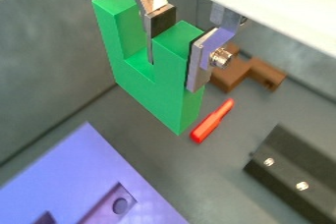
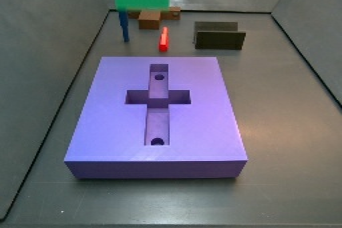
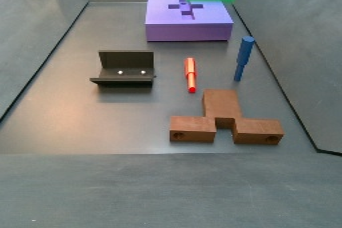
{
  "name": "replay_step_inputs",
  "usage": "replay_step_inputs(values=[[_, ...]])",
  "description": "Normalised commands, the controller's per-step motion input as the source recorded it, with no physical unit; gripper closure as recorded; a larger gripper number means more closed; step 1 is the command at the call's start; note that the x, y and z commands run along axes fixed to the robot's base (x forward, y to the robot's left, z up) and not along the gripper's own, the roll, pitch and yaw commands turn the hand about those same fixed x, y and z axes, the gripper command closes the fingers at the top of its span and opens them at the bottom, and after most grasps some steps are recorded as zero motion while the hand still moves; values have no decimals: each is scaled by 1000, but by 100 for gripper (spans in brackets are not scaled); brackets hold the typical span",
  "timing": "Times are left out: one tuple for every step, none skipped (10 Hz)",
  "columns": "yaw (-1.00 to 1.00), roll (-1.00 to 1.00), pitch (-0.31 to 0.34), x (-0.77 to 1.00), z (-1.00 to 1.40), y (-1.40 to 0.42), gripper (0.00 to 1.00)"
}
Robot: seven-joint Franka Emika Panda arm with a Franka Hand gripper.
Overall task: Pick up the green object. Move up. Move to above the board. Insert the green object.
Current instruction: Move to above the board, then insert the green object.
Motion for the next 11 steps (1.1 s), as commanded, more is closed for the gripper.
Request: replay_step_inputs(values=[[-5, -33, 84, 42, 861, -3, 100], [-4, -36, 93, 37, 625, -3, 100], [-3, -43, 65, 32, 225, -1, 100], [-50, 71, 184, 90, 408, -1400, 100], [-45, 101, 177, 82, 368, -1400, 100], [-14, 133, 174, 128, 368, -1400, 100], [1, 79, 170, 196, 351, -1400, 100], [1, 72, 169, 129, 156, -625, 100], [6, 68, 150, 99, 79, -260, 100], [0, -6, 0, 0, 0, 0, 100], [0, 0, -31, 114, -557, -223, 100]])
